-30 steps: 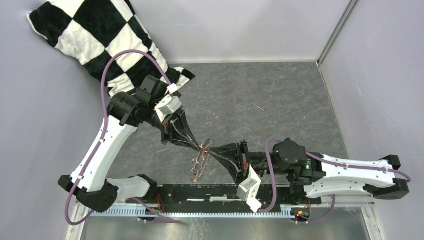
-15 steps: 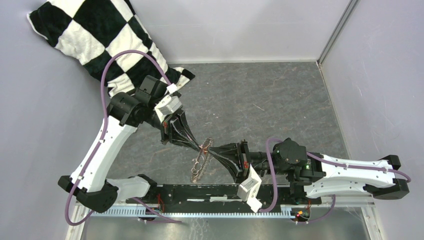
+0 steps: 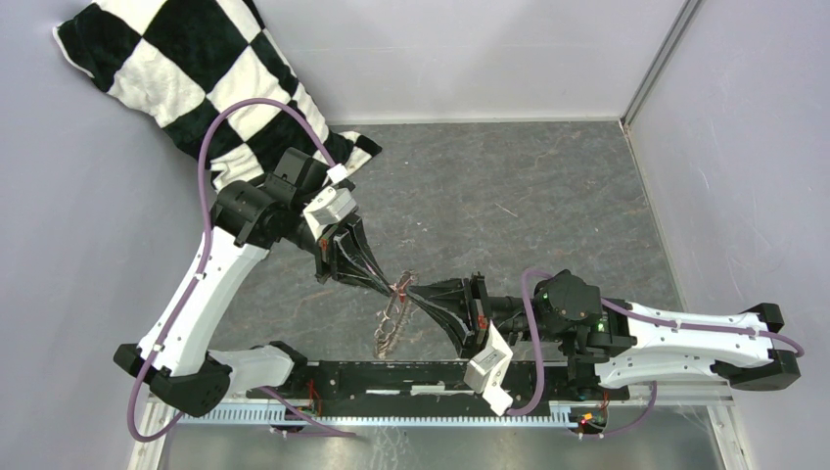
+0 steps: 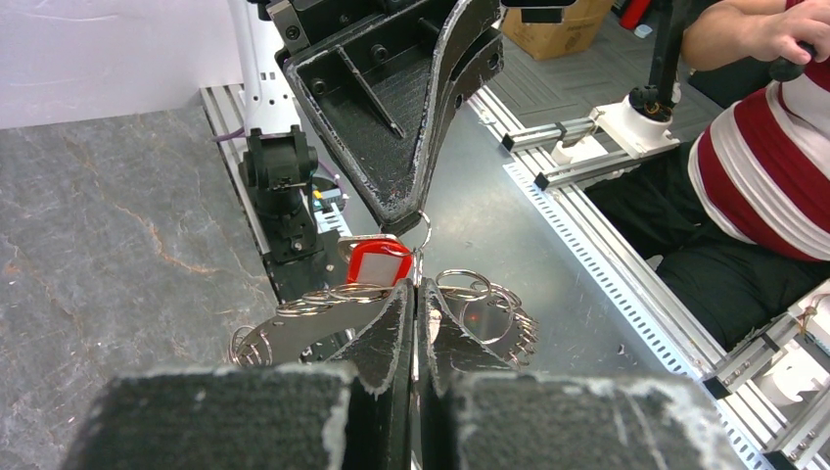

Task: Put the keys on the keyring

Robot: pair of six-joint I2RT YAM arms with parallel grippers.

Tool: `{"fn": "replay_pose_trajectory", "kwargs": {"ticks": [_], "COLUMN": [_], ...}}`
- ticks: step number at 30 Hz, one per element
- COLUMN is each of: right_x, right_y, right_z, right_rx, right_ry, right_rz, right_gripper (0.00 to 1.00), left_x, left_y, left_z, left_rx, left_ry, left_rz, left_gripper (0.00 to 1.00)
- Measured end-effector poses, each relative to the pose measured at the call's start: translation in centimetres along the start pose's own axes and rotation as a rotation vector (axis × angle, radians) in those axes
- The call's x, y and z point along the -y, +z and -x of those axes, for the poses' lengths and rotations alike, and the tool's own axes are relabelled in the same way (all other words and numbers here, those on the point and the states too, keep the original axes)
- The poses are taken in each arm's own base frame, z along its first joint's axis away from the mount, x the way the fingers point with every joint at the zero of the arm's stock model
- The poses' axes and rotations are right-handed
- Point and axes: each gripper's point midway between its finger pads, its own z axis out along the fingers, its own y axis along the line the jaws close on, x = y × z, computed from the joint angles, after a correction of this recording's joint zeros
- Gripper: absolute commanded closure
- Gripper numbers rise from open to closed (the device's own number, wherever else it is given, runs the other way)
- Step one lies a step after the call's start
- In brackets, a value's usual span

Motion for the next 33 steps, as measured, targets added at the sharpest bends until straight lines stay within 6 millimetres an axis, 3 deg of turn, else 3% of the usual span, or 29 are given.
{"fn": "replay_pose_trajectory", "kwargs": {"ticks": [33], "right_x": [-0.29], "right_y": [0.94], "right_z": [-0.24], "right_rx": [0.001], "right_ry": [0.002], "right_rz": [-0.003], "right_gripper": [0.99], "left_x": [0.22], "left_y": [0.12], "left_z": [-0.08], "left_rx": [-0.001], "left_ry": [-0.004], "left_rz": [-0.008], "left_gripper": [0.98]}}
